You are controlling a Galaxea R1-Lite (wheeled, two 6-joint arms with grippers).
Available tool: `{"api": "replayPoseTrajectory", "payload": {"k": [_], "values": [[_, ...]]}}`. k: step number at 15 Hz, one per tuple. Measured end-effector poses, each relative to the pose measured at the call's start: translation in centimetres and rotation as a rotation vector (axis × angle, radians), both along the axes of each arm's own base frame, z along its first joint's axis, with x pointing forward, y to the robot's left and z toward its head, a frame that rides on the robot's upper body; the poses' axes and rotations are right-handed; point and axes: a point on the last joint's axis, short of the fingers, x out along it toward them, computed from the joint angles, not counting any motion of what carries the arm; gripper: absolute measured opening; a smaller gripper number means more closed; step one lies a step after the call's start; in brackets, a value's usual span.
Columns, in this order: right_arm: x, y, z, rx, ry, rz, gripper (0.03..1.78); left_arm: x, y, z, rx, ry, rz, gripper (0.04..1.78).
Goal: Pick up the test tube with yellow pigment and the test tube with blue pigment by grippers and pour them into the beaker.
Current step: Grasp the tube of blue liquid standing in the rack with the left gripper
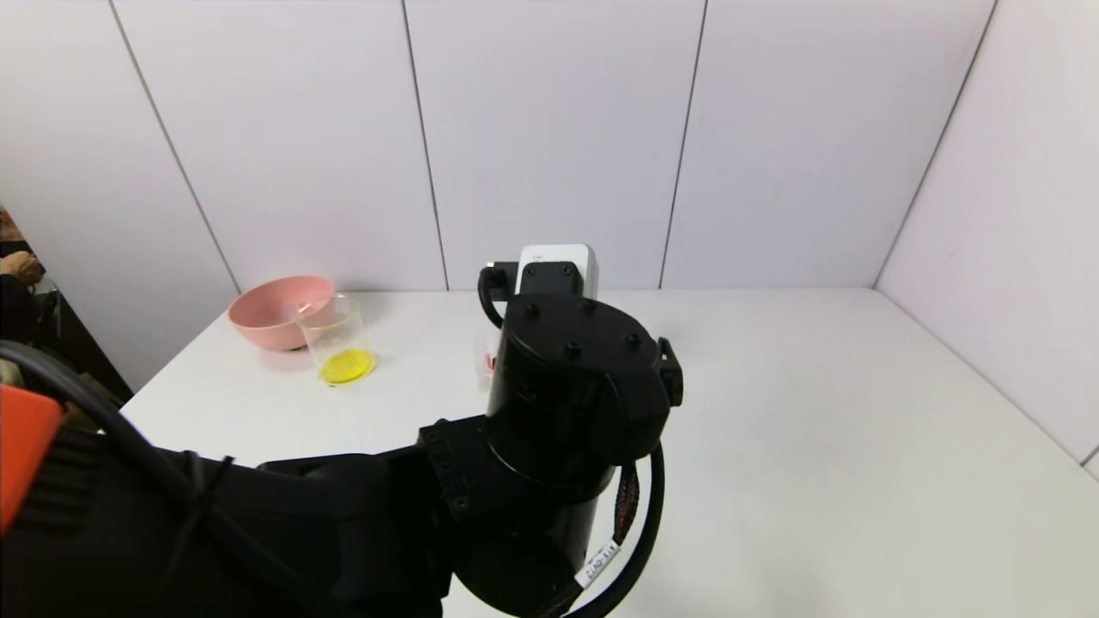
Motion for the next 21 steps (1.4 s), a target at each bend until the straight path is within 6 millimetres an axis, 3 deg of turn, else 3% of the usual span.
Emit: {"api": "replayPoseTrajectory", "payload": {"k": [7,21], "values": [[0.0,0.0,0.0,0.000,0.000,0.000,1.77,3.7,-1.7,-4.4,0.096,0.040,0.026,1.78],[0.0,0.0,0.0,0.000,0.000,0.000,1.77,11.7,-4.4,-8.2,0.104,-0.035,0.059,1.78]]}}
